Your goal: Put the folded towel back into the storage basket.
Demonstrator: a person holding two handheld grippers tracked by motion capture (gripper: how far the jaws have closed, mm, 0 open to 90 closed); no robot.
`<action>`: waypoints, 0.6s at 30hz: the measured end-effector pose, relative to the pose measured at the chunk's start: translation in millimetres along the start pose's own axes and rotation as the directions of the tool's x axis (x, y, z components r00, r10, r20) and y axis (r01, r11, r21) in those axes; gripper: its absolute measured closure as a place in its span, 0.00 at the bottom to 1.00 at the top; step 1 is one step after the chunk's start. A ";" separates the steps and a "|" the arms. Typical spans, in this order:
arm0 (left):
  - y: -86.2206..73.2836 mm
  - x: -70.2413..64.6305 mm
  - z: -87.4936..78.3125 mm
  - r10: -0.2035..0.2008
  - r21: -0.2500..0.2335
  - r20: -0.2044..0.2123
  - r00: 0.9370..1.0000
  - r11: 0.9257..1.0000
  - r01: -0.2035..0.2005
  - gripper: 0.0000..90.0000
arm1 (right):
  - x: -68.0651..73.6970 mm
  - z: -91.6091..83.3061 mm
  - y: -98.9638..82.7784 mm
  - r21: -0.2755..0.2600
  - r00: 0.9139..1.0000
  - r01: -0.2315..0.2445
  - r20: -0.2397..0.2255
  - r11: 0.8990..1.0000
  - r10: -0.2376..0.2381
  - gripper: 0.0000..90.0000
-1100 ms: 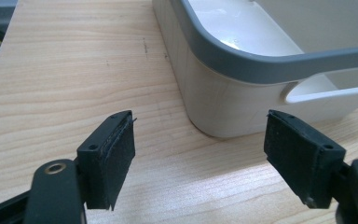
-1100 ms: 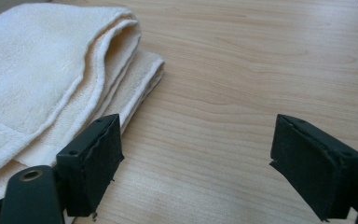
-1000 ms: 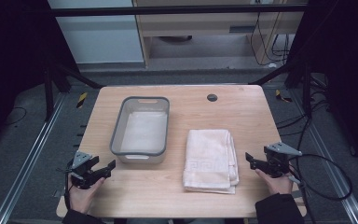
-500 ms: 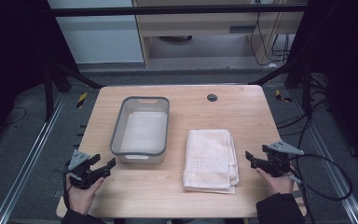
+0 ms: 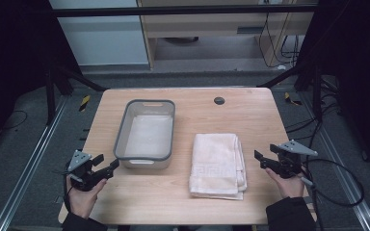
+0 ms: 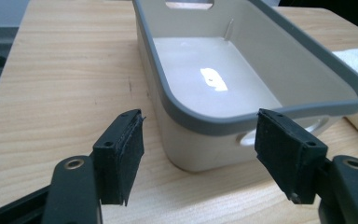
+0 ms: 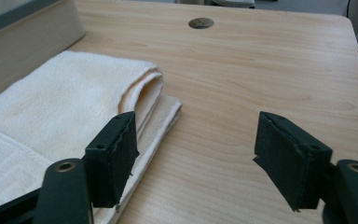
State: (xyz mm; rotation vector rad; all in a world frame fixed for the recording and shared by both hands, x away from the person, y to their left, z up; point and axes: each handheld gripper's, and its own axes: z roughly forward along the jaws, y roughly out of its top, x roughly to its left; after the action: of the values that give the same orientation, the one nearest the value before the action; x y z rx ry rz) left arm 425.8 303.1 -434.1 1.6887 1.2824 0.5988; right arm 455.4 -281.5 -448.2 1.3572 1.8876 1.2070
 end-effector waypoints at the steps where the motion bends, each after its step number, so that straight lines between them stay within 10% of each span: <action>1: 2.7 -0.3 -0.6 0.000 -0.006 -0.001 1.000 1.000 0.000 0.36 | 0.5 -0.1 4.8 -0.006 1.000 0.003 -0.003 1.000 -0.003 0.35; 18: 28.0 -19.0 5.1 0.014 -0.041 0.045 0.999 0.999 -0.013 0.37 | 3.9 -1.9 34.3 -0.045 0.999 -0.003 -0.043 0.999 0.001 0.37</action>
State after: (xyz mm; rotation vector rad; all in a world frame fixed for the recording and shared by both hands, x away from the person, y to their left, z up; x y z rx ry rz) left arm 437.0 282.1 -409.6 1.6699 1.2198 0.5872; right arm 468.5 -275.1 -416.8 1.3195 1.8772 1.2810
